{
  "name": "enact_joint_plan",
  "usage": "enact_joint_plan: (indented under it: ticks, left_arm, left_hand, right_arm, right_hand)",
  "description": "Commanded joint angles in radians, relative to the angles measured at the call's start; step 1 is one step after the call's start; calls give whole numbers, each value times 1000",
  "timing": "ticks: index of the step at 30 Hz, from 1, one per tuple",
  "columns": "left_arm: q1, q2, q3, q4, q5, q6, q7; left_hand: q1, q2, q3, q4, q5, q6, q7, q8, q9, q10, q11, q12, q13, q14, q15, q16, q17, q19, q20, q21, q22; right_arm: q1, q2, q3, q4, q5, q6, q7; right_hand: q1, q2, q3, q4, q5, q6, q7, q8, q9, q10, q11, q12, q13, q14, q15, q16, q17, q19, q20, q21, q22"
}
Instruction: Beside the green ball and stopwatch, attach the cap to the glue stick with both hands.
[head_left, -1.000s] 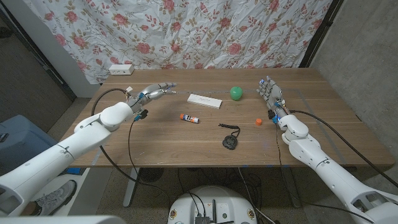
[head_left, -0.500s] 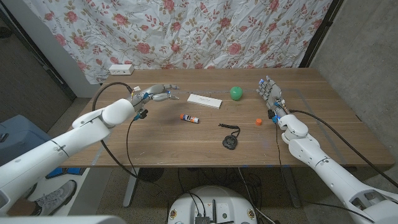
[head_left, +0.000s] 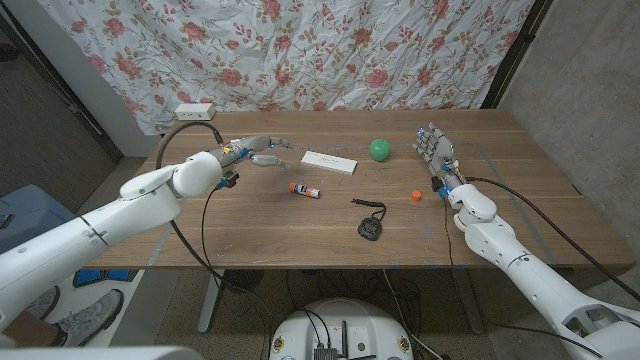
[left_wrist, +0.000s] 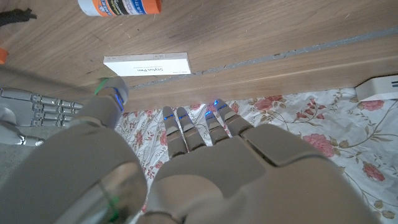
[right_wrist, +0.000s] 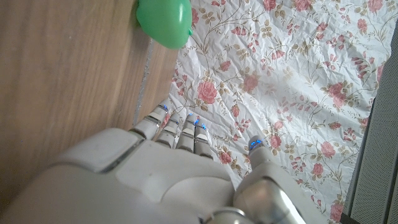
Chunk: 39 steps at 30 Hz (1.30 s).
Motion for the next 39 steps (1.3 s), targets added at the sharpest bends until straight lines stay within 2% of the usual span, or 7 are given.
enact_joint_plan:
  ticks: [1,5,12,15,20,32,39]
  left_arm:
    - [-55,17,59,-79,247,116,-134]
    - [-65,17,64,-73,268,79,-157]
    - [-99,7,110,-109,420,97,-253]
    - [-98,3,118,-124,479,98,-273]
    - [-87,-7,130,-148,583,107,-303]
    - [-40,-85,150,-181,778,188,-383]
    - [-23,-140,169,-171,874,219,-426]
  left_hand:
    - [24,-4,-2,6,7,6,-5,5,2,13,1,-4,2,-5,-77,2,2,-14,-81,-5,2]
    - [36,-10,-6,7,6,3,-8,2,3,13,0,-6,3,-6,-76,2,2,-22,-81,-5,2]
    - [60,-21,-18,10,5,-7,-9,-7,2,1,1,-12,3,-19,-69,0,2,-52,-78,-7,2]
    - [70,-23,-22,11,5,-6,-10,-7,3,4,1,-12,3,-17,-71,2,2,-48,-57,-2,2]
    - [82,-25,-27,11,5,-2,-13,-6,4,18,1,-8,3,-14,-75,5,2,-58,-54,-4,2]
    - [106,-30,-43,13,4,-17,-21,-15,4,51,2,-2,4,0,-59,8,2,-65,-42,-1,2]
    - [119,-27,-52,14,4,-16,-29,-18,3,68,4,0,5,10,-51,10,2,-59,-23,3,2]
  right_arm:
    - [2,-5,6,6,3,2,3]
    - [1,-9,7,4,4,0,7]
    - [-11,-13,10,-7,4,1,-1]
    - [-15,-15,12,-13,4,1,-3]
    - [-22,-21,14,-24,5,-2,-5]
    - [-40,-33,17,-47,12,-9,1]
    - [-52,-40,22,-62,18,-14,0]
  right_hand:
    - [-4,37,-1,-6,7,2,-2,5,3,9,0,7,6,8,-9,4,3,9,1,4,3]
    - [-4,37,-1,-7,7,2,-2,5,3,10,0,7,6,7,-10,4,2,9,1,4,3]
    - [-2,37,-1,-10,7,1,-2,5,3,9,-1,6,6,6,-10,3,2,9,1,4,3]
    - [-1,36,-1,-11,7,1,-3,5,3,9,-1,6,6,7,-9,3,1,8,2,3,3]
    - [0,37,-1,-13,7,1,-3,5,3,9,-2,6,6,6,-8,3,1,9,3,4,3]
    - [4,38,0,-18,7,1,-8,5,3,8,-3,6,6,5,-7,2,0,8,3,3,3]
    - [5,38,-1,-21,7,1,-10,5,3,8,-3,6,6,4,-5,1,-1,8,6,3,3]
